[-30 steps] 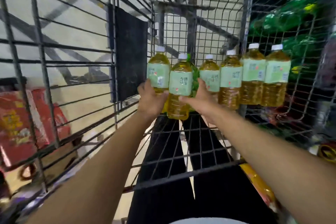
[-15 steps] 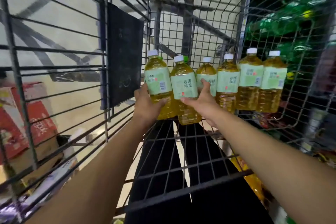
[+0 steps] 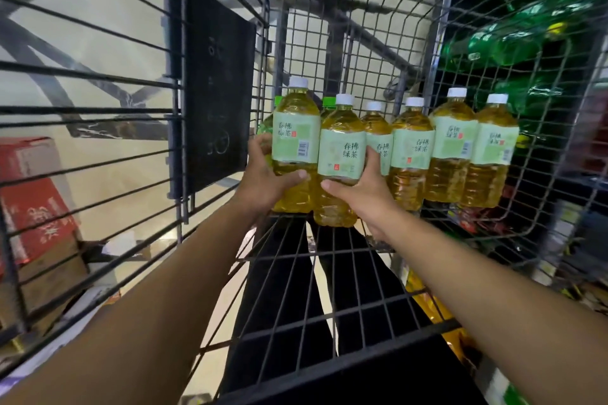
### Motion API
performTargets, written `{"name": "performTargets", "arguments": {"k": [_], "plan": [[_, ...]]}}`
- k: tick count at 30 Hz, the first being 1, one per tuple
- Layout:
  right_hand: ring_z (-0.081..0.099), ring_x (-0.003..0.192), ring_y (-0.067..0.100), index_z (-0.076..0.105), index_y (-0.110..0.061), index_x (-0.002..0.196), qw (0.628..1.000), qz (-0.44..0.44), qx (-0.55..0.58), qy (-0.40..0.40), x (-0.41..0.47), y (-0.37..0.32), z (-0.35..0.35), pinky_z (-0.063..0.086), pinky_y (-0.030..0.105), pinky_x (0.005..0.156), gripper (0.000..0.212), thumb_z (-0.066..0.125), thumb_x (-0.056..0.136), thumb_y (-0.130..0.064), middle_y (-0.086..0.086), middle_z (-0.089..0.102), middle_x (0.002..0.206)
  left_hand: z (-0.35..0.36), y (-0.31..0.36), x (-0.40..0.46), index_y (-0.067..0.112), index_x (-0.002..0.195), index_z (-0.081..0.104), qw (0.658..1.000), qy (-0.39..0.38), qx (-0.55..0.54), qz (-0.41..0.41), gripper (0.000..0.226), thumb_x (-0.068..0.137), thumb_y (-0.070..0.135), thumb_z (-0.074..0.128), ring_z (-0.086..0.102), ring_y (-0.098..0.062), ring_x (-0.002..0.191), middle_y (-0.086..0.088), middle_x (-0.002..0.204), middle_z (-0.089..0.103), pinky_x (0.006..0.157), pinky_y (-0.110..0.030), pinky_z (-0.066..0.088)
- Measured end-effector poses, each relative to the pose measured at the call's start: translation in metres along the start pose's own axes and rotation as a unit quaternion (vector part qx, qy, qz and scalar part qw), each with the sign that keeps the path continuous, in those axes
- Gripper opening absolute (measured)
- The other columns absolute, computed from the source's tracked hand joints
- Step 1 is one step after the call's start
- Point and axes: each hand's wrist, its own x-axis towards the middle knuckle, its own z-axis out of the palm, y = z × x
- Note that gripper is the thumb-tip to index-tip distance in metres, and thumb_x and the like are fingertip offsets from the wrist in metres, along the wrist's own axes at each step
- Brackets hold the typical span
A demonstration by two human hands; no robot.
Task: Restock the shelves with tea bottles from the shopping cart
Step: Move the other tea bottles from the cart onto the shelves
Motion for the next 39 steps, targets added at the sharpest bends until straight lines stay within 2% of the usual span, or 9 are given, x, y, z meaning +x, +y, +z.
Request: {"name": "performTargets", "arguments": {"k": [3,8,14,19,24,26,29,31,39], "plan": [[0.052,0.129,0.012,0.015,-0.038,0.154,1.000,-0.009,0.011,-0.003,0.001,0.003,0.000,0.045,0.046,0.110,0.107,0.087,0.079,-0.015,-0.012,0.056,0.137,-0.003,-0.001,0.003,0.038,0.152,0.030,1.000,-0.020,-0.001,0.005,0.099,0.075,0.019,0.090,0.061,-0.015,0.118,0.007,0.136,0.054,0.082,-0.035,0.061],[0.056,0.110,-0.008,0.025,-0.034,0.155,0.998,-0.012,0.050,-0.022,0.004,-0.003,-0.008,0.047,0.018,0.089,0.093,0.083,0.084,-0.021,-0.022,0.062,0.121,0.001,0.010,0.006,0.041,0.148,0.041,0.997,-0.067,-0.039,0.001,0.067,0.092,0.025,0.074,0.074,-0.012,0.101,0.005,0.124,0.070,0.073,-0.031,0.062],[0.069,0.114,0.019,0.045,-0.037,0.146,0.991,0.005,0.132,-0.031,-0.005,-0.008,-0.020,0.054,0.051,0.102,0.077,0.084,0.082,-0.018,-0.005,0.071,0.123,0.000,0.026,-0.004,0.041,0.148,0.043,0.996,-0.077,-0.034,-0.011,0.070,0.088,0.031,0.078,0.075,-0.014,0.099,0.002,0.126,0.070,0.076,-0.037,0.063],[0.060,0.123,0.009,0.040,-0.040,0.151,0.988,-0.029,0.149,-0.041,-0.050,-0.021,-0.029,0.050,0.028,0.097,0.082,0.083,0.083,-0.024,-0.009,0.063,0.137,-0.002,0.047,-0.052,0.036,0.144,0.049,0.997,-0.076,-0.025,0.018,0.066,0.085,0.033,0.078,0.074,-0.019,0.104,0.004,0.123,0.072,0.080,-0.042,0.063],[0.055,0.126,0.007,0.038,-0.046,0.151,0.985,-0.061,0.159,-0.016,-0.119,-0.040,-0.046,0.036,0.038,0.116,0.085,0.084,0.082,-0.028,-0.021,0.060,0.132,-0.003,0.084,-0.114,0.035,0.147,0.044,0.993,-0.103,-0.021,0.052,0.073,0.082,0.028,0.077,0.073,-0.024,0.108,0.002,0.123,0.073,0.078,-0.039,0.062],[0.052,0.112,-0.010,0.035,-0.043,0.153,0.980,-0.083,0.180,-0.003,-0.147,-0.044,-0.055,0.036,0.019,0.111,0.083,0.079,0.087,-0.020,-0.030,0.054,0.119,0.000,0.098,-0.136,0.037,0.148,0.043,0.990,-0.122,-0.005,0.075,0.073,0.084,0.025,0.076,0.071,-0.025,0.112,0.001,0.126,0.071,0.083,-0.044,0.061],[0.037,0.080,-0.027,0.031,-0.041,0.152,0.971,-0.095,0.214,0.045,-0.194,-0.046,-0.066,0.024,-0.014,0.068,0.080,0.073,0.091,-0.011,-0.035,0.028,0.100,0.009,0.116,-0.165,0.043,0.144,0.045,0.981,-0.143,0.048,0.126,0.069,0.087,0.025,0.080,0.065,-0.025,0.123,0.003,0.135,0.066,0.096,-0.053,0.056],[0.036,0.093,-0.039,0.033,-0.042,0.152,0.961,-0.114,0.241,0.078,-0.214,-0.031,-0.070,0.032,-0.009,0.080,0.084,0.077,0.087,-0.012,-0.033,0.040,0.115,0.019,0.123,-0.180,0.045,0.147,0.043,0.971,-0.156,0.085,0.158,0.075,0.085,0.029,0.082,0.059,-0.029,0.130,0.000,0.141,0.061,0.100,-0.059,0.052],[0.053,0.134,0.013,0.040,-0.050,0.148,0.906,-0.170,0.366,0.129,-0.293,0.049,-0.088,0.045,0.048,0.112,0.098,0.087,0.064,-0.039,-0.012,0.062,0.139,0.084,0.113,-0.244,0.058,0.142,0.043,0.937,-0.234,0.169,0.197,0.084,0.073,0.044,0.088,0.054,-0.026,0.136,0.008,0.146,0.057,0.107,-0.057,0.047]]}}
